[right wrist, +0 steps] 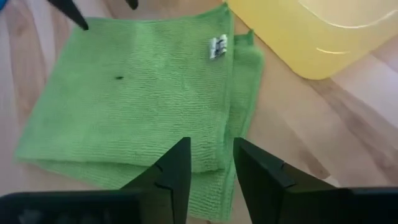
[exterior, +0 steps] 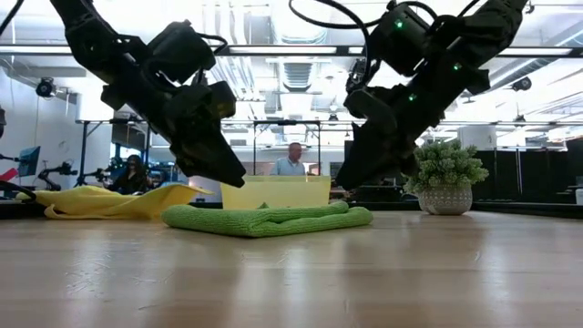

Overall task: Fold microfiber towels
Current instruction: Fold the green microfiber cloth

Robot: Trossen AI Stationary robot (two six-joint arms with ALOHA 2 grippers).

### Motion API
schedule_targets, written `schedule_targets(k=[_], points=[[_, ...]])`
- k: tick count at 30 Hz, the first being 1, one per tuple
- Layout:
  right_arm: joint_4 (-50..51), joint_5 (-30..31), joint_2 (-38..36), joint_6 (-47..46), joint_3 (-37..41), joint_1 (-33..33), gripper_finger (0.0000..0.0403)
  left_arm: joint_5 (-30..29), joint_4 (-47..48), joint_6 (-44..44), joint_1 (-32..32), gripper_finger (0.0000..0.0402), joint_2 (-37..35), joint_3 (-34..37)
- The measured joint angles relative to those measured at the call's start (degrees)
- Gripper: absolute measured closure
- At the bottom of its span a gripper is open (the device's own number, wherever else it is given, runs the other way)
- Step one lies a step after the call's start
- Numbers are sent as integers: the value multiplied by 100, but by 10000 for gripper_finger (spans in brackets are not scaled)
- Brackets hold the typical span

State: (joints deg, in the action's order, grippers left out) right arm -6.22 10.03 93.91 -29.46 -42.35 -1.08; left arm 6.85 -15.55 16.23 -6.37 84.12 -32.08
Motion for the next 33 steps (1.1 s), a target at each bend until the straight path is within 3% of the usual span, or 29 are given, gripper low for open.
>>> schedule_targets(k=[17,26,33], points=[[6,-551,537,499,-324,74,336,1,-14,13,4,214,-4,1],[597,-550,564,499,-420,74,382,0,-5,11,7,214,-4,9],[145,-550,551,655,-420,59,363,13,2,23,11,214,-4,9]])
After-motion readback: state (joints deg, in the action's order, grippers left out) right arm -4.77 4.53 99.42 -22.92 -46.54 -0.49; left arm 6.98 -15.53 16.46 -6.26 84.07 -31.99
